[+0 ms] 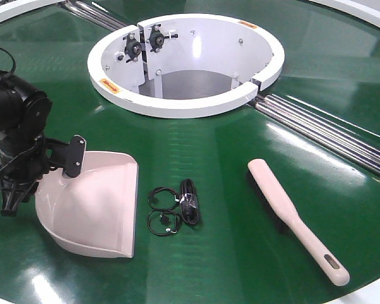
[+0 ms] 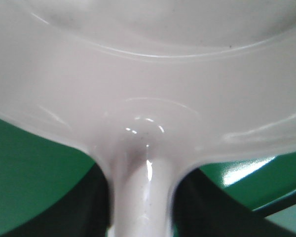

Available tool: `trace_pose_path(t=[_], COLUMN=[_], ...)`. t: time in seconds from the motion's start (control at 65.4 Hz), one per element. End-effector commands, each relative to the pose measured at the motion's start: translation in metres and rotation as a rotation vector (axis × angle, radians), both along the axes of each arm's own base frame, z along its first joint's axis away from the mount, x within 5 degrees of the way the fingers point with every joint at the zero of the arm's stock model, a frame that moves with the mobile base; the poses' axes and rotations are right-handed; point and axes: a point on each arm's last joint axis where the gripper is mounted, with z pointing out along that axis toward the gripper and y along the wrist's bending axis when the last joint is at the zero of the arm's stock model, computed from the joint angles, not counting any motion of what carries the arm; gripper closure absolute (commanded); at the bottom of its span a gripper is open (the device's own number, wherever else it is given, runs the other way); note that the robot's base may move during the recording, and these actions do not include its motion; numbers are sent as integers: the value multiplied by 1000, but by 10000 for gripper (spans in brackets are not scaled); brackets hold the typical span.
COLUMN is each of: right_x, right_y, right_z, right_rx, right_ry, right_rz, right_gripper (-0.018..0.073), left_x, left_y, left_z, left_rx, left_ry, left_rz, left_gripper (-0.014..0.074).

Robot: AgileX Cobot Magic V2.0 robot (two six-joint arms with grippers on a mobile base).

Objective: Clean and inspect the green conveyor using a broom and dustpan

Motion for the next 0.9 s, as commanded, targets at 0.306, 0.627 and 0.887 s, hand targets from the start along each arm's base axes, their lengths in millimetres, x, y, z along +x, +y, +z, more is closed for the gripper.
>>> trace_pose_path(t=[0.306,0.627,0.887], right_x=[-2,3,45], right_y=[-1,0,9], right_z=[10,71,98], right_rx=[-19,10,64], right_ry=[-121,-29,401], right_rz=[-14,1,49], right_gripper=[568,568,568], left_x=[-2,-2,-2], left_y=[-2,-2,-2], left_z=[22,22,22], left_rx=[-1,-1,-1], left_ry=[-68,-68,-68], left_rz=[-9,-9,-9], left_gripper=[603,603,603])
